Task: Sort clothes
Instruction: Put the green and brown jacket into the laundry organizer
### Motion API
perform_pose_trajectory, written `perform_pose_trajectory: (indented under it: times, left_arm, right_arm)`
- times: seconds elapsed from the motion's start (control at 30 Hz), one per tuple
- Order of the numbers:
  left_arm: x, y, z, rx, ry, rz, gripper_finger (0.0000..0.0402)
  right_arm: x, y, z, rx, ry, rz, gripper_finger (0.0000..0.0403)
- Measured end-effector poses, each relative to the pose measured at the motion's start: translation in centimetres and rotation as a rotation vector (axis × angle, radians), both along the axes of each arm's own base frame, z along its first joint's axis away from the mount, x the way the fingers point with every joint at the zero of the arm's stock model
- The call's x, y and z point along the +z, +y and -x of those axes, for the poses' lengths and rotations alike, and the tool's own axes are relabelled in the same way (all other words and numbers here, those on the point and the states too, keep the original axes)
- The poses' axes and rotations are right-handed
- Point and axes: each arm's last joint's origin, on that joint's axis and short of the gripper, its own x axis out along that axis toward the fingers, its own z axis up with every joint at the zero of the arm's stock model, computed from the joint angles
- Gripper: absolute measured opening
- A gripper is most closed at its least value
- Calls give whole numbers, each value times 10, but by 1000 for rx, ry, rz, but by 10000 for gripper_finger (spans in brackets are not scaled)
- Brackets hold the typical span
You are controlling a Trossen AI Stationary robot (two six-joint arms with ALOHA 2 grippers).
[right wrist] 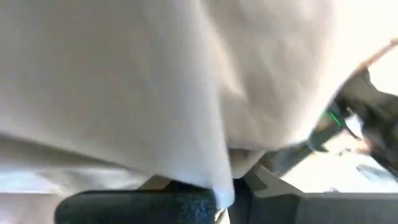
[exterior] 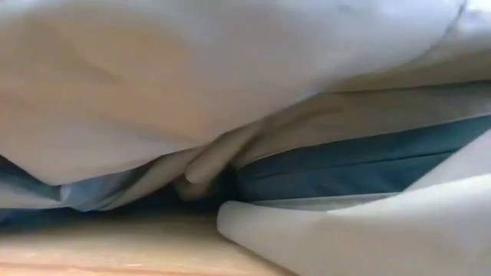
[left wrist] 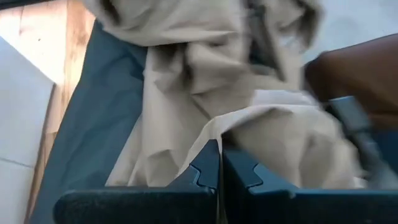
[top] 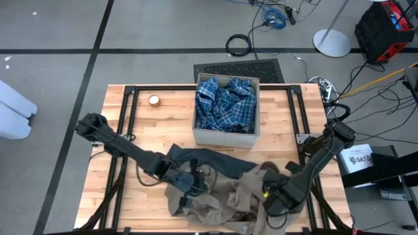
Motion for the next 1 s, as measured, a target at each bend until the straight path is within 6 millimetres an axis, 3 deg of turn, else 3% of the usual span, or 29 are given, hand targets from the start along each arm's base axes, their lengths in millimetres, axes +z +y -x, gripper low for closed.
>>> perform_pose_trajectory:
  times: [0.17, 0.3, 0.63, 0.77, 1.0]
  left_arm:
    - [-22, 0, -18, 55, -12, -69, 9]
    - [-31, 5, -27, 80, -12, -71, 9]
    - [-30, 25, -41, 124, -50, -45, 9]
    - [-25, 25, -35, 65, 27, -127, 37]
    - [3, 15, -20, 41, 125, -196, 151]
  right_arm:
    - [26, 13, -23, 114, -288, -88, 1]
    - [36, 14, -49, 190, -501, -147, 0]
    - [10, -1, -120, 453, -675, -139, 0]
    - [3, -7, -121, 465, -607, -125, 0]
    - [1, -9, -101, 342, -470, -54, 0]
